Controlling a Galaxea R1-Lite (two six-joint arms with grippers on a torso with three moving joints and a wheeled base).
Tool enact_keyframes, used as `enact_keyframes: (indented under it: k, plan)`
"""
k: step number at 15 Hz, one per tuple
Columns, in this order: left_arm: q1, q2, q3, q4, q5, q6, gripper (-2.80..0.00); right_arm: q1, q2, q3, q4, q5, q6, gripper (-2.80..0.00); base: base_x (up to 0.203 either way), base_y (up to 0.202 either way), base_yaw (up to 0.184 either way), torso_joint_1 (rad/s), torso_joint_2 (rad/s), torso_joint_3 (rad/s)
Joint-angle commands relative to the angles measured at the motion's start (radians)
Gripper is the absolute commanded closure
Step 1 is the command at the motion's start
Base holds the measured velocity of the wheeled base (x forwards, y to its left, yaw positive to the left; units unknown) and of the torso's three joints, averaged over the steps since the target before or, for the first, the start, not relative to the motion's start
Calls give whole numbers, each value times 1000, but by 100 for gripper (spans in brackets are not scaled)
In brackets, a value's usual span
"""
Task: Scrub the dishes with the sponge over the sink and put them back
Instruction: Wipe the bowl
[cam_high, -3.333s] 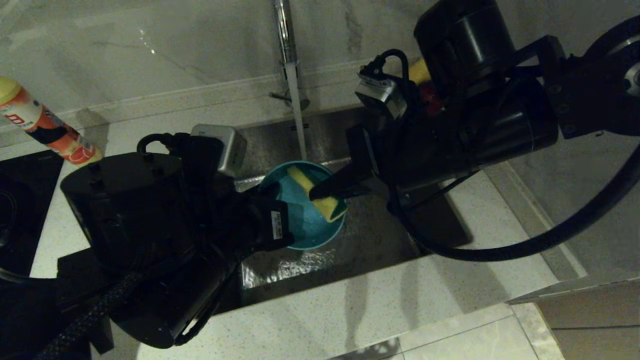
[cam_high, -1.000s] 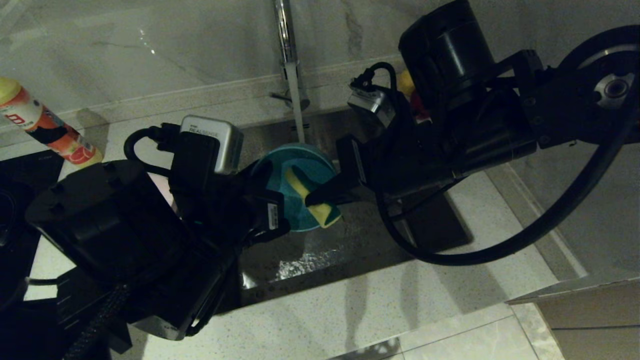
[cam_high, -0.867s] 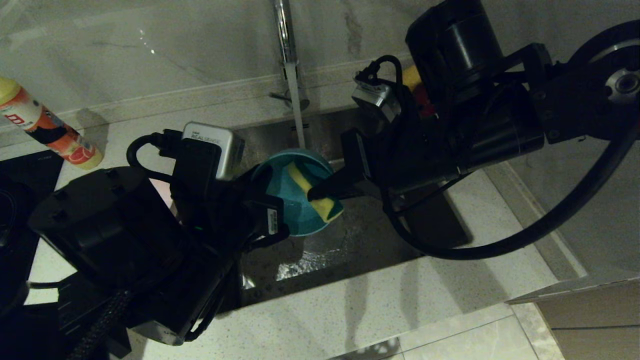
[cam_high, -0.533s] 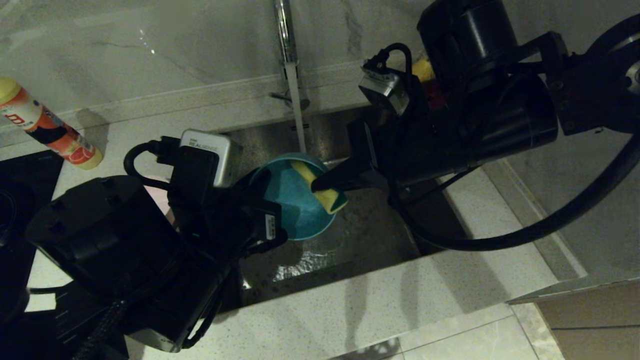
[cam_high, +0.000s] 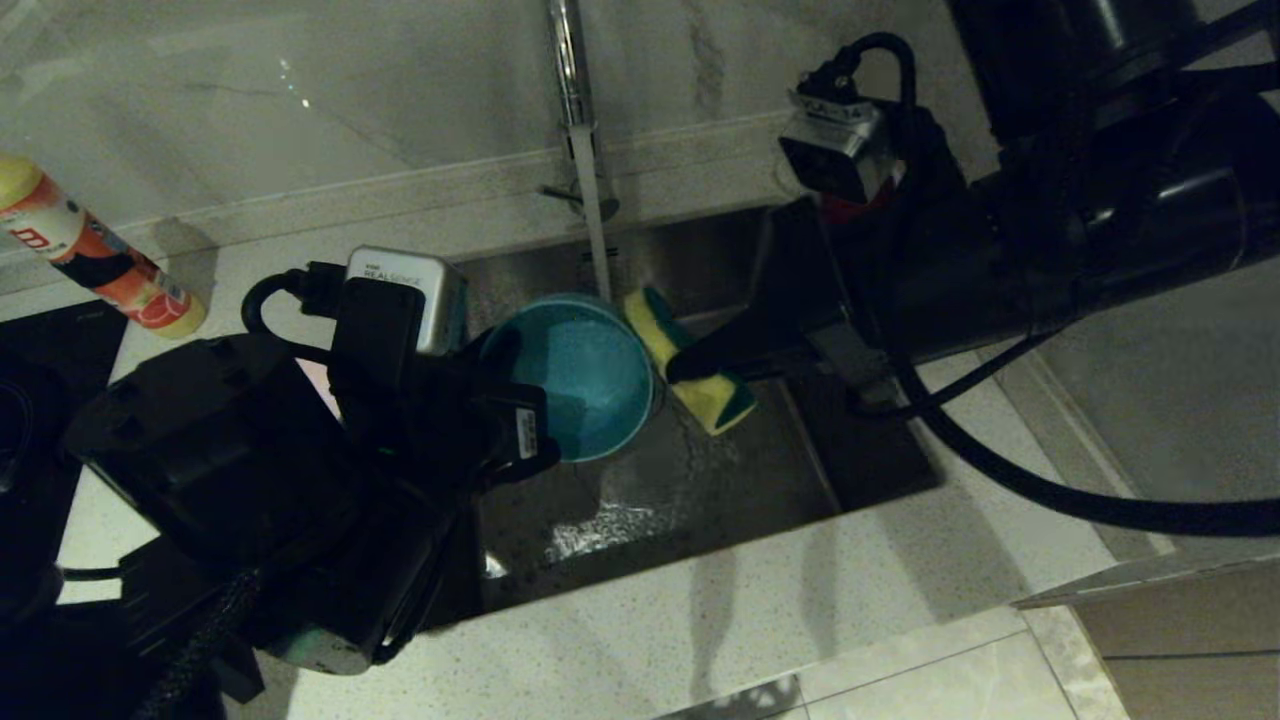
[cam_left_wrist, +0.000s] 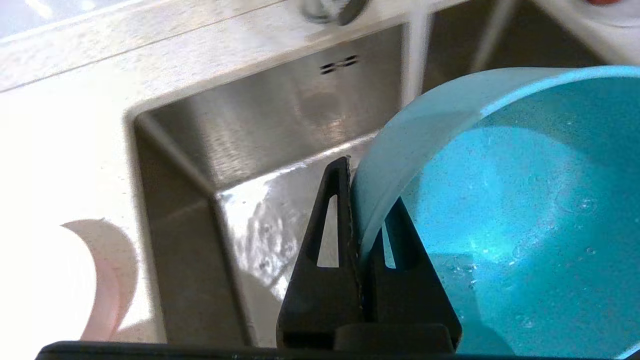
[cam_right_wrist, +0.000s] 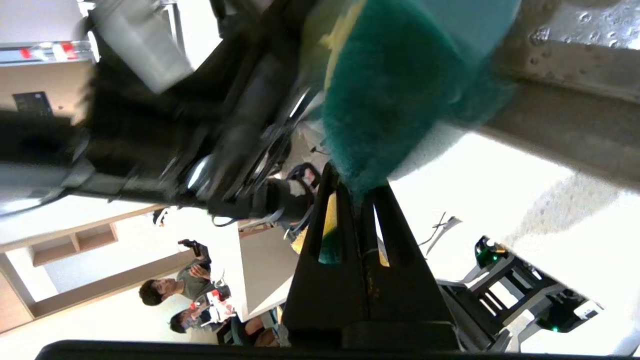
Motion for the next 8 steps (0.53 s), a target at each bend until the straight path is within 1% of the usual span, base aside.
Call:
enact_keyframes:
  k: [1,3,5,6,8]
  plan:
    - [21,19,-16,-4,7,-10,0,23,-92,34,5,3,3,0,0,0,0,0,0,0]
    - [28,28,-25,18,10,-37,0,35,-157,54,6,3,3,0,0,0,0,0,0,0]
    - [33,32,-58,101,11,-113,0,35,-201,62,13,1,3,0,0,0,0,0,0,0]
    - [39,31,-84,192,10,-170,0,32,-219,62,28,0,3,0,0,0,0,0,0,0]
    - [49,28,-158,439,-3,-317,0,10,-248,83,41,-2,-1,0,0,0,0,0,0,0]
